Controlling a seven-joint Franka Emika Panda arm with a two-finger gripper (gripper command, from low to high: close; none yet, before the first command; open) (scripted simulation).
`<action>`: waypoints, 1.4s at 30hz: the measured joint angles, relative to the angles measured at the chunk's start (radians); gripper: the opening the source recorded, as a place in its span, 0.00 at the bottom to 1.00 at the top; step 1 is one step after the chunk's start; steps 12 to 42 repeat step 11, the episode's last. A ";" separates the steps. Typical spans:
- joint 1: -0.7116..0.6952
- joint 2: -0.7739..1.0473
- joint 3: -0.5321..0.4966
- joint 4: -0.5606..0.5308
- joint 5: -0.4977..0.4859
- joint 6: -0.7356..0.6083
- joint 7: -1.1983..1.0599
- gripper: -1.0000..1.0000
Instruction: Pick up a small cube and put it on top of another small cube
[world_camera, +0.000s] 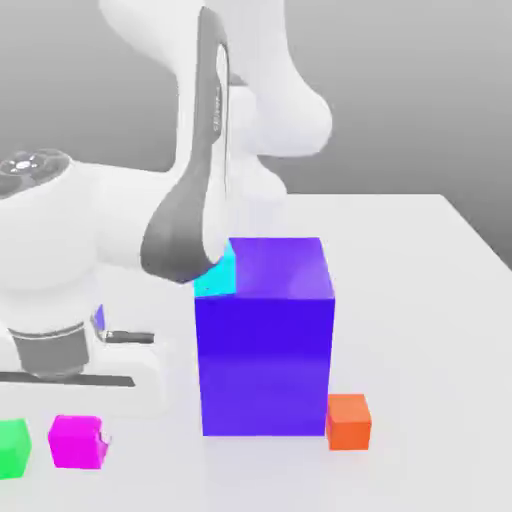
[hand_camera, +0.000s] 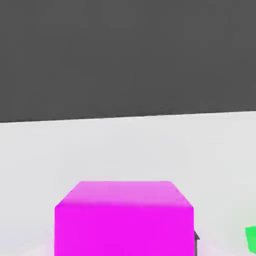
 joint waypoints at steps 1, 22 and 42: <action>-0.043 0.038 -0.009 0.009 0.022 0.029 -0.041 0.00; -0.097 0.034 -0.025 0.021 0.032 0.015 -0.081 1.00; -0.097 0.034 -0.025 0.021 0.032 0.015 -0.081 1.00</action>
